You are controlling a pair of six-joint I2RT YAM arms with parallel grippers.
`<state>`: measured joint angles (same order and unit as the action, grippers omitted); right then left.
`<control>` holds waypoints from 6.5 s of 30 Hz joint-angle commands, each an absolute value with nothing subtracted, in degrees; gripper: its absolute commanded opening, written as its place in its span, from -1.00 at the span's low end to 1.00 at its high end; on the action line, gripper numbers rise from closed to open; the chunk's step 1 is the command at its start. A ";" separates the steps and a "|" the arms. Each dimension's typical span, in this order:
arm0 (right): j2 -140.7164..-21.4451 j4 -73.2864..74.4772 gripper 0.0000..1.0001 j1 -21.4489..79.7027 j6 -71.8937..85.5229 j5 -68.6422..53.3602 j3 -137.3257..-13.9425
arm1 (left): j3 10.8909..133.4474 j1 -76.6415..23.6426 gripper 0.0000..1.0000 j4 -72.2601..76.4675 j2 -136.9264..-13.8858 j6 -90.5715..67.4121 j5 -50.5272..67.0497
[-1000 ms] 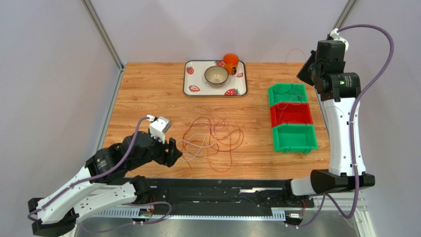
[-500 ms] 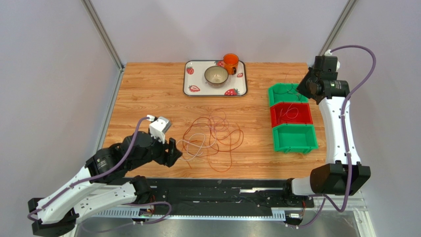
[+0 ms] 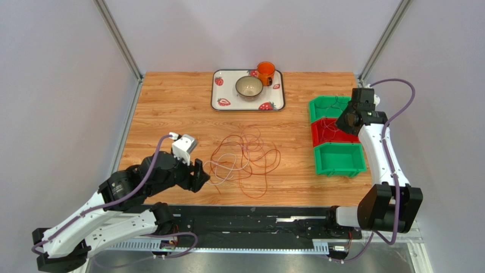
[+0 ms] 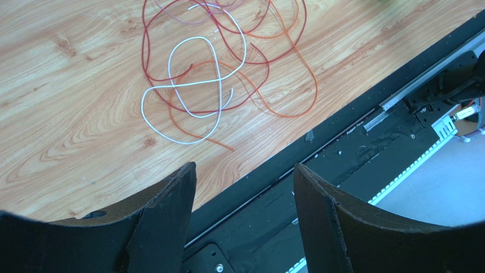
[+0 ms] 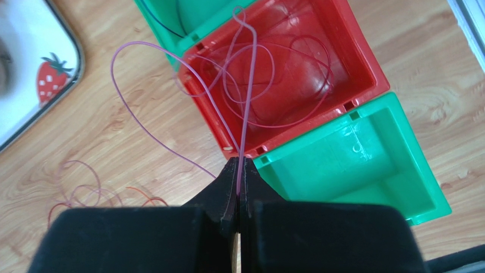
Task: Untangle the cables
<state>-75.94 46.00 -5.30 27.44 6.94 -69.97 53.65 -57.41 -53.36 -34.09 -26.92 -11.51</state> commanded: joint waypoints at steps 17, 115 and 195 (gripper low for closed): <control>-85.60 48.08 -1.00 -6.86 36.82 25.05 -67.24 | 53.44 -57.57 0.42 -51.85 -35.33 -26.37 -11.34; -96.61 48.51 -1.00 -12.22 29.44 3.78 -82.79 | 53.53 -57.57 0.37 -52.29 -34.98 -26.81 -12.83; -70.32 32.97 -0.26 45.44 26.19 5.55 -48.51 | 59.94 -43.15 -1.00 -36.56 -74.99 -41.50 -17.85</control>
<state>-73.45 36.10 45.23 25.89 7.79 -47.62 54.28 -40.97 -34.09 -83.83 -47.40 -16.69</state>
